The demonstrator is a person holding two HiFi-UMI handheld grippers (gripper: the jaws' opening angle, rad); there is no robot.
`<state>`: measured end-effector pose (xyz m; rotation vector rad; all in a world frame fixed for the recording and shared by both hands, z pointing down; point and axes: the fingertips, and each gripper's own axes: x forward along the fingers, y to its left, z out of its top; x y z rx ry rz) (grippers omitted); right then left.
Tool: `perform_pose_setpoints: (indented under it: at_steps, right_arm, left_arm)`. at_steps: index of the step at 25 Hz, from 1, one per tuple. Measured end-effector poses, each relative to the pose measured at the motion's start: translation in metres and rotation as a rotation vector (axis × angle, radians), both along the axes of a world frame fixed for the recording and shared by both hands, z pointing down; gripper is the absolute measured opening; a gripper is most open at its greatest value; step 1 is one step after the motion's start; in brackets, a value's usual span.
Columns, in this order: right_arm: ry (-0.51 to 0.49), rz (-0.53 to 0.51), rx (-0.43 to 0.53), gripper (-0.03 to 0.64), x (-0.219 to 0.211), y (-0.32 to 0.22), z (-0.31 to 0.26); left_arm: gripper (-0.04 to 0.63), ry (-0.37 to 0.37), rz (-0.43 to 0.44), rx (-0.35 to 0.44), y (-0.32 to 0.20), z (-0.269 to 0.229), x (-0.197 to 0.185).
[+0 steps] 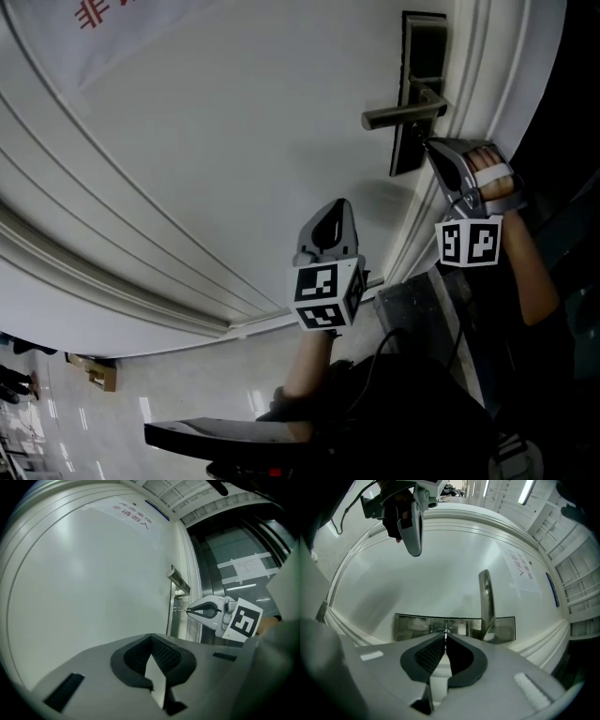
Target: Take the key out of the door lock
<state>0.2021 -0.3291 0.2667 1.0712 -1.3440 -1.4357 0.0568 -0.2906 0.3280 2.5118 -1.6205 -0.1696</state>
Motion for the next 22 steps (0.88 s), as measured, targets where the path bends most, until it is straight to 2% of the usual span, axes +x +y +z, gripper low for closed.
perform_pose_setpoints:
  at_steps: [22]
  right_arm:
    - [0.004, -0.004, 0.005, 0.011, 0.0014, 0.0022, 0.0001]
  left_arm:
    - [0.0, 0.021, -0.014, 0.009, 0.0034, -0.0043, -0.0044]
